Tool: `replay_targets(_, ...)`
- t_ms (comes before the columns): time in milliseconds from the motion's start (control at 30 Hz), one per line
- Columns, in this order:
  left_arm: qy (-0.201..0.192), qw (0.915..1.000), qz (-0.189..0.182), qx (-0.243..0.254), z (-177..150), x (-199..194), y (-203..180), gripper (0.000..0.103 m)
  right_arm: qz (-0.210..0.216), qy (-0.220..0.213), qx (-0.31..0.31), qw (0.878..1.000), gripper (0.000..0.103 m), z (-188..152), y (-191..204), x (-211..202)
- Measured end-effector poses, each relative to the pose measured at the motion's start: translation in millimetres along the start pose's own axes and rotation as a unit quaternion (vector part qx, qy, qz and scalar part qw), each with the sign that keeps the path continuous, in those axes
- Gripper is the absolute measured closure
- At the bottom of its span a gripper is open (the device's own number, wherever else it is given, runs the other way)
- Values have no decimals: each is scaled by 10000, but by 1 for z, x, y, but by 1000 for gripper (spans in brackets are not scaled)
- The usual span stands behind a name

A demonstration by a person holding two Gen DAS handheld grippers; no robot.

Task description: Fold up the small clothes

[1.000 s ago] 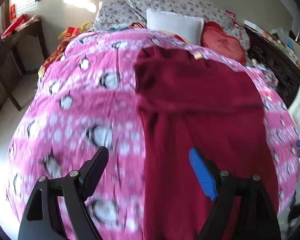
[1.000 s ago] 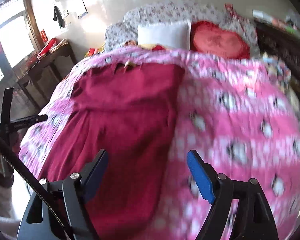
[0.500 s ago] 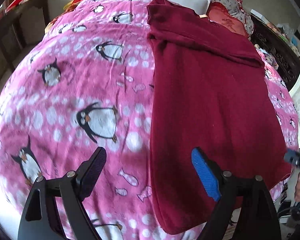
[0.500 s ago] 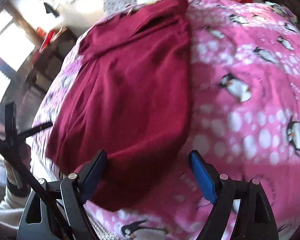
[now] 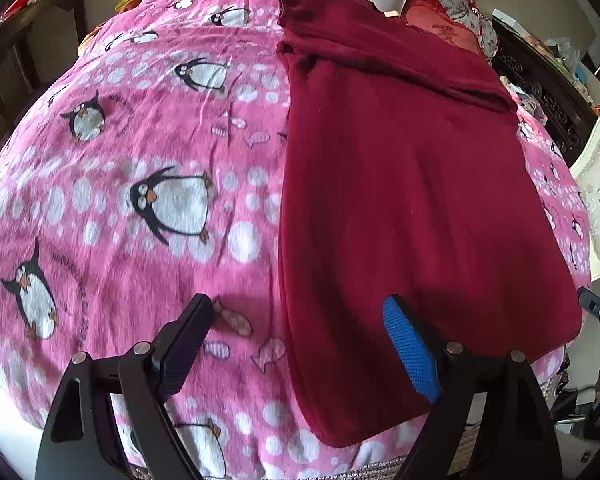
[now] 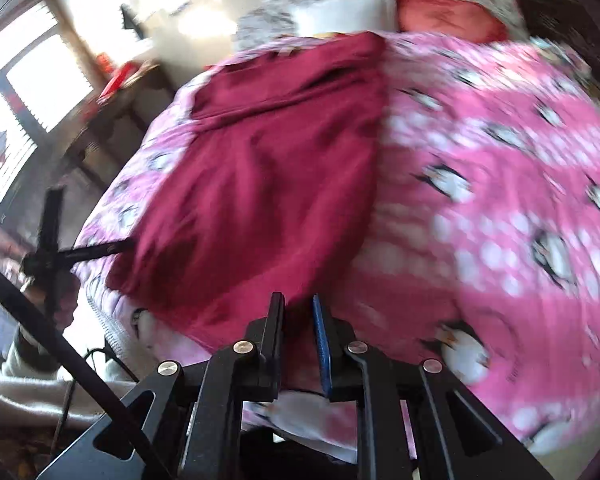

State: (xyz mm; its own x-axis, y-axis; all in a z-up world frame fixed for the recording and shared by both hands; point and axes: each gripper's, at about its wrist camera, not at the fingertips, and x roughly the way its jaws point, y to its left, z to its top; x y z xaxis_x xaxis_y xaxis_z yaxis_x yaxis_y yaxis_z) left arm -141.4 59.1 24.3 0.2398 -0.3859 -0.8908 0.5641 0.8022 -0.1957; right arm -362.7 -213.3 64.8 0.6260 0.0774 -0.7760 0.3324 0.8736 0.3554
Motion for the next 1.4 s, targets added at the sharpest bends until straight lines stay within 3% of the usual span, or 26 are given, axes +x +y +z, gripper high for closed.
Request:
replay_targets(67, 32, 10000, 1, 35, -4, 0, -1, 16, 198, -42, 366, 9991, 77, -4, -21, -5)
replay_targets(133, 68, 10000, -13, 47, -6, 0, 0, 16, 372, -16, 490, 9981, 31, -8, -29, -5)
replay_targets(200, 72, 10000, -56, 20, -9, 1, -2, 14, 732, 79, 638, 9952, 26, -14, -31, 3)
replay_targets(267, 76, 9999, -118, 26, -13, 2, -6, 12, 973, 151, 640, 9931, 29, -17, -27, 11)
replay_targets(367, 142, 9996, -220, 92, -15, 6, -13, 7, 1197, 156, 441, 9917, 54, -18, -13, 27)
replay_targets(433, 131, 9997, -175, 128, -17, 9, -17, 6, 1254, 122, 301, 9916, 77, -18, -6, 33)
replay_targets(533, 151, 9991, 14, 388, -20, 10, -26, 10, 1352, 91, 192, 9906, 87, -15, -2, 35)
replay_targets(600, 165, 9981, -25, 600, -23, 5, -36, 40, 1477, 28, 188, 9888, 88, -13, -1, 31)
replay_targets(667, 253, 9966, -229, 756, -19, -2, -40, 89, 1710, -108, 226, 9850, 89, -8, -1, 22)
replay_targets(700, 286, 9960, -335, 777, -15, -4, -41, 91, 1816, -203, 231, 9829, 89, -3, -1, 18)
replay_targets(833, 87, 9934, -793, 822, 13, -25, -37, 92, 1956, -782, 204, 9773, 91, 28, 0, -4)
replay_targets(967, -396, 9915, -1099, 579, 68, -53, -23, 92, 1887, -1193, 35, 9747, 92, 74, 1, -12)
replay_targets(1167, -888, 9909, -982, 246, 169, -60, -15, 92, 1700, -1709, 74, 9705, 92, 170, -7, 3)
replay_targets(1400, -1112, 9916, -652, -140, 283, -15, -13, 92, 1045, -2054, 286, 9727, 93, 273, -30, 46)
